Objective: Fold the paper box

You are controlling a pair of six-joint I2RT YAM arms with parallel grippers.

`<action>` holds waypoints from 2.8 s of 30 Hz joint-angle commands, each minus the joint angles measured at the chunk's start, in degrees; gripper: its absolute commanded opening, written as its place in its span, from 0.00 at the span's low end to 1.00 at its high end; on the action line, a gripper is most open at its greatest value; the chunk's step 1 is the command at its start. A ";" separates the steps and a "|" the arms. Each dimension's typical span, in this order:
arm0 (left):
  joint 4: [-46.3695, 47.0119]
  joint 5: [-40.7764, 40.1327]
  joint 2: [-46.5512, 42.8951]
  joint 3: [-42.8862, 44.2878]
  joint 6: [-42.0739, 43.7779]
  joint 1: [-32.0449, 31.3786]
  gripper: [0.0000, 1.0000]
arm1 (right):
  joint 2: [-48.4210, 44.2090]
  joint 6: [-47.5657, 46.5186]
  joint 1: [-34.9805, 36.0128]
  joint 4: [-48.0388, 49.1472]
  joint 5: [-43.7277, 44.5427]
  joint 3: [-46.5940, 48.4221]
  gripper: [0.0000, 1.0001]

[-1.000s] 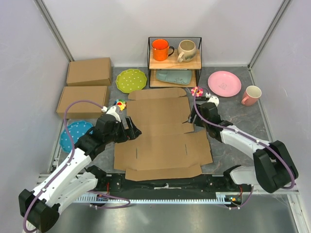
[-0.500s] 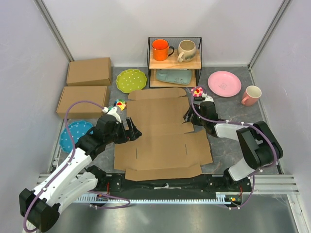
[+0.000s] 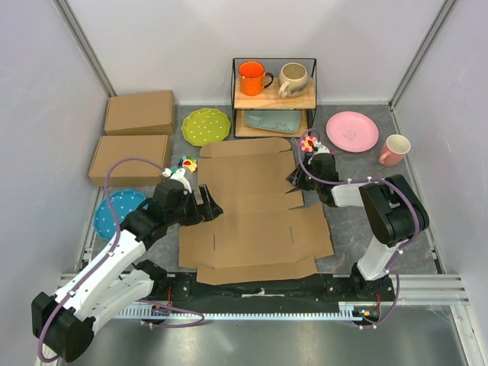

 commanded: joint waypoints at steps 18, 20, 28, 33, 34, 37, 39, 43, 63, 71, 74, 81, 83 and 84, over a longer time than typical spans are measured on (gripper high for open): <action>-0.09 -3.85 -1.83 6.55 2.55 0.07 0.95 | -38.19 -6.66 0.26 -25.04 7.45 -1.04 0.38; 0.27 -3.15 -1.83 6.11 2.11 -0.01 0.95 | -35.64 -6.40 0.09 -25.04 8.87 -1.75 0.71; 0.36 -1.30 -3.58 2.78 0.62 -0.01 0.95 | -14.99 -2.18 -0.97 -11.25 3.51 0.61 0.81; -0.26 -2.00 -3.59 1.72 1.05 -0.01 0.95 | -4.44 -4.64 -1.14 -8.96 2.19 7.03 0.73; -0.35 -2.09 -3.33 1.63 1.14 0.07 0.95 | -3.04 -4.99 -1.23 -8.78 1.84 8.52 0.70; -0.52 -2.01 -2.71 1.45 1.14 -0.01 0.95 | 1.36 -4.21 -1.50 -6.06 -0.44 9.41 0.65; -0.44 -2.01 -2.36 1.37 1.14 0.07 0.95 | 4.09 -3.24 -1.50 -4.39 -2.11 10.02 0.61; -0.87 -2.18 -2.36 1.19 1.14 0.07 0.95 | 7.78 -2.62 -1.50 -3.94 -3.08 11.78 0.42; 1.92 -11.85 -13.42 6.02 -1.93 0.07 0.94 | -38.78 -6.93 -0.53 -35.48 4.73 13.87 0.00; 15.45 2.19 -19.49 0.95 -3.23 0.07 1.00 | -47.93 0.00 -0.62 -40.68 13.16 18.99 0.00; 19.51 8.97 -20.46 -3.19 -9.11 -0.01 1.00 | -50.74 5.63 -0.62 -38.32 20.19 17.24 0.00; 21.27 9.52 -25.20 -8.12 -13.71 -0.01 1.00 | -57.51 13.29 -0.62 -27.15 29.78 10.64 0.00; 20.93 8.37 -27.23 -7.69 -12.66 -0.01 1.00 | -58.83 14.69 -0.62 -25.57 33.53 10.38 0.00; 19.97 7.50 -27.32 -7.34 -12.39 -0.01 1.00 | -59.61 15.65 -0.62 -23.82 34.87 9.07 0.00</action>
